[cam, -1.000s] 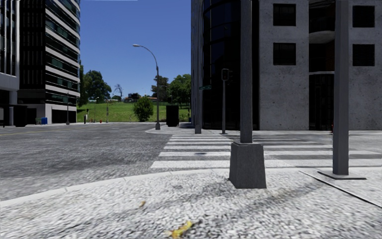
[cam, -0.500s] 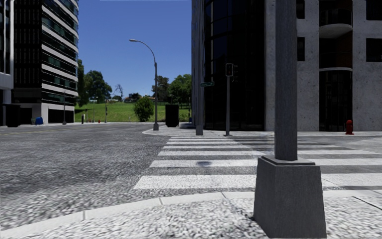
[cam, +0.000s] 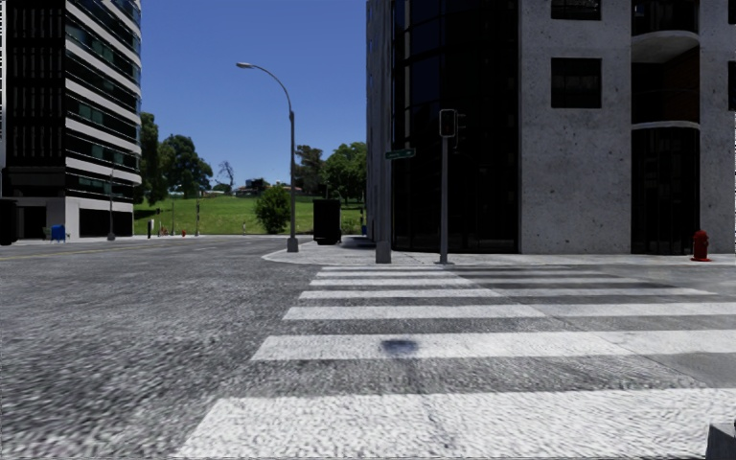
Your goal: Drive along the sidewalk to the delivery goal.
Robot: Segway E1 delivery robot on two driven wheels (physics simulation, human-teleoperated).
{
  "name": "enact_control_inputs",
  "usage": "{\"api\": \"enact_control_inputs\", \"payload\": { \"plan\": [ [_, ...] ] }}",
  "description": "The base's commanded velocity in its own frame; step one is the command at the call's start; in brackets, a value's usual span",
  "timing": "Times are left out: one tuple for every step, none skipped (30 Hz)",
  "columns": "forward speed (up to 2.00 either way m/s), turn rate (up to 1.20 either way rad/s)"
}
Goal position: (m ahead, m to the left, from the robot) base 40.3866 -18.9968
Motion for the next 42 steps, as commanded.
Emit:
{"api": "enact_control_inputs", "payload": {
  "plan": [
    [1.95, -0.24],
    [1.95, -0.25],
    [1.95, -0.27],
    [1.91, -0.30],
    [1.83, -0.32],
    [1.83, -0.32],
    [1.68, -0.34],
    [1.60, -0.40],
    [1.56, -0.45],
    [1.55, -0.47],
    [1.55, -0.47],
    [1.54, -0.47],
    [1.54, -0.47],
    [1.54, -0.47],
    [1.54, -0.47],
    [1.54, -0.47],
    [1.54, -0.47],
    [1.54, -0.47],
    [1.53, -0.47],
    [1.51, -0.47],
    [1.51, -0.47],
    [1.46, -0.47],
    [1.42, -0.47],
    [1.40, -0.47],
    [1.38, -0.47],
    [1.38, -0.47],
    [1.37, -0.47],
    [1.36, -0.47],
    [1.36, -0.47],
    [1.36, -0.47],
    [1.36, -0.47],
    [1.36, -0.47],
    [1.36, -0.47],
    [1.36, -0.47],
    [1.36, -0.47],
    [1.36, -0.47],
    [1.36, -0.47],
    [1.36, -0.47],
    [1.36, -0.47],
    [1.36, -0.47],
    [1.36, -0.47],
    [1.36, -0.47]
  ]
}}
